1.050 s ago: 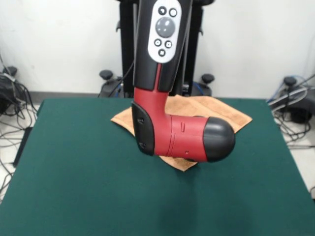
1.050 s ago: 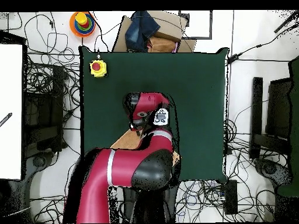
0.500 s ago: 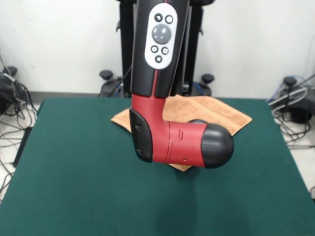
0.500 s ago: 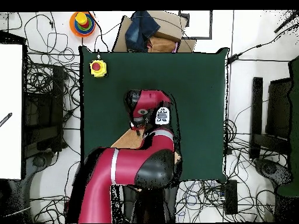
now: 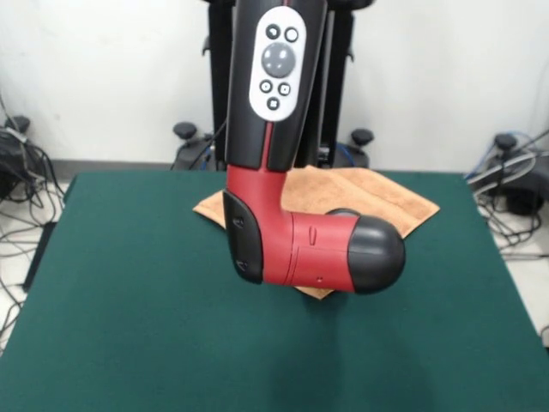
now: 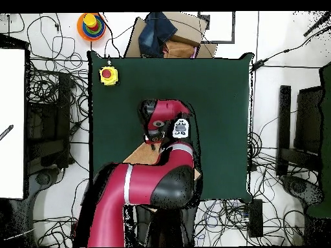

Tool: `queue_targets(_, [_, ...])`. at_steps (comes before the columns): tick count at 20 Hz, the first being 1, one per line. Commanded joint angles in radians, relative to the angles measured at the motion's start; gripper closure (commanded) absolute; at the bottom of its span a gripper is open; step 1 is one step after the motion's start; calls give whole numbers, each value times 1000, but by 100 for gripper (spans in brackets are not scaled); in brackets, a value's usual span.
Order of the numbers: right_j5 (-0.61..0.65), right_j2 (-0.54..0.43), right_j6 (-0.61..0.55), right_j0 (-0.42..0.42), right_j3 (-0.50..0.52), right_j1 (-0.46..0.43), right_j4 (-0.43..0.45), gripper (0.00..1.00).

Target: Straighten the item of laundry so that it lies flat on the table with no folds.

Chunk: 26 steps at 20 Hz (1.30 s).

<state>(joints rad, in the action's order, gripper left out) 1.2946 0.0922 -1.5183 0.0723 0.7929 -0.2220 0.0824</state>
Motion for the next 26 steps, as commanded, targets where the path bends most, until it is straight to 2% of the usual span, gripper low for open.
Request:
queue_targets(1, [-479, -76, -44, 51, 119, -48, 99, 0])
queue_targets(7, [-445, -61, -44, 21, 428, 208, 86, 0])
queue_targets(10, [-512, -67, -46, 33, 516, 261, 90, 0])
queue_targets(13, [-686, -57, -111, 52, 505, 193, 111, 0])
queue_targets(15, [-798, -55, -103, 68, 495, 132, 143, 0])
queue_targets(19, [-1001, -37, -140, 92, 580, 90, 186, 0])
queue_targets(22, [-1125, -25, -166, 94, 598, 48, 205, 0])
queue_targets(26, [-1252, -7, -227, 82, 586, -2, 182, 0])
